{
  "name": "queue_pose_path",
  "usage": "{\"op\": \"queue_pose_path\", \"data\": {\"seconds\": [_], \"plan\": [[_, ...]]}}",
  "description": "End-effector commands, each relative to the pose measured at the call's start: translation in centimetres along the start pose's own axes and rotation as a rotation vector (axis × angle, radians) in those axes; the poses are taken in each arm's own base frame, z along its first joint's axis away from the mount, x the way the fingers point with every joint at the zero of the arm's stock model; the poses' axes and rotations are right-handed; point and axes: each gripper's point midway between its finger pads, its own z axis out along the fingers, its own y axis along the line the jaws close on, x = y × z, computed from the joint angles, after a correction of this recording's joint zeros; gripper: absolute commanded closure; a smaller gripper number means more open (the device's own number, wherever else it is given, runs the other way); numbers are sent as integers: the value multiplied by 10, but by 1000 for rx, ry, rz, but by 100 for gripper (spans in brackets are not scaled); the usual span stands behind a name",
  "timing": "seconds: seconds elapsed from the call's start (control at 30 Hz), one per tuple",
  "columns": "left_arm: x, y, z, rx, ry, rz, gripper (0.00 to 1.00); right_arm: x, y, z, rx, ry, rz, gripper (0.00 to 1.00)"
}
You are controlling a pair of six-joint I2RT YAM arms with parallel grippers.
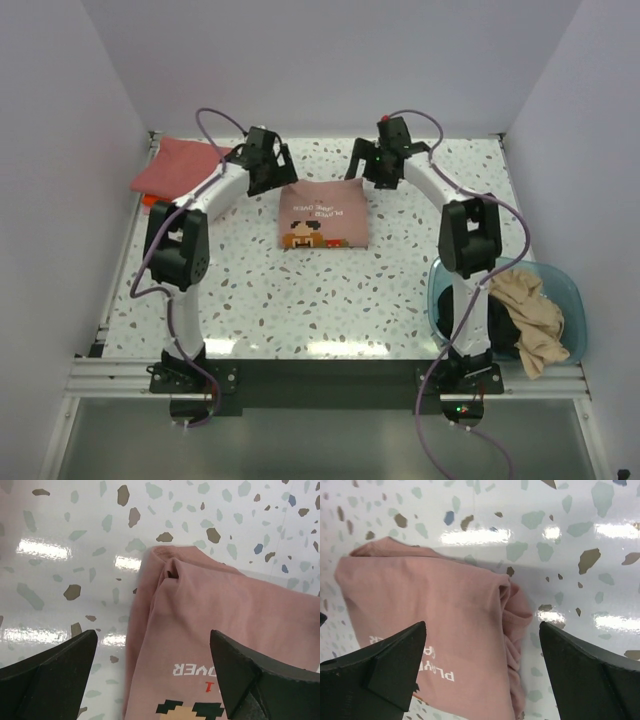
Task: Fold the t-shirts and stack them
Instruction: Fold the tshirt
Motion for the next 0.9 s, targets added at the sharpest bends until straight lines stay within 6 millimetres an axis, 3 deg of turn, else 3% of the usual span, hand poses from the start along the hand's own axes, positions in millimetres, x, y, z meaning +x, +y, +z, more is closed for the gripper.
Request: {"op": "queue_pose_path", "data": {"seconds": [0.0,0.03,0.07,0.1,0.13,0.17,0.2,0.33,0.4,0.43,0.5,0.87], "plan": [[-23,-12,-37,80,-79,37,0,-28,24,-62,-78,-120,-37,1],[-25,-14,-49,100,-94,36,0,-27,28,-68,-100,-139,-43,1],[-20,-12,-53,108,-90,42,0,-31,34,-91,-126,-178,-48,1],[-5,-3,-50,99,-67,44,0,-12,26,-89,-121,-143,-45,1],[-4,-4,-59,118,-73,43,0,-10,29,-95,-147,-160,-52,1],[1,-1,-62,120,-68,45,0,-9,41,-115,-216,-178,-62,1],[13,5,-59,114,-50,46,0,12,38,-111,-243,-129,-53,1],[29,5,-61,148,-15,44,0,45,51,-133,-367,-92,-79,1],[34,5,-58,152,5,42,0,70,45,-134,-371,-62,-89,1],[39,5,-53,156,21,44,0,72,50,-146,-398,-85,-108,1],[41,6,-49,153,29,47,0,89,45,-151,-409,-62,-119,1],[76,13,2,116,156,84,0,122,14,-196,-328,-92,-172,2]]}}
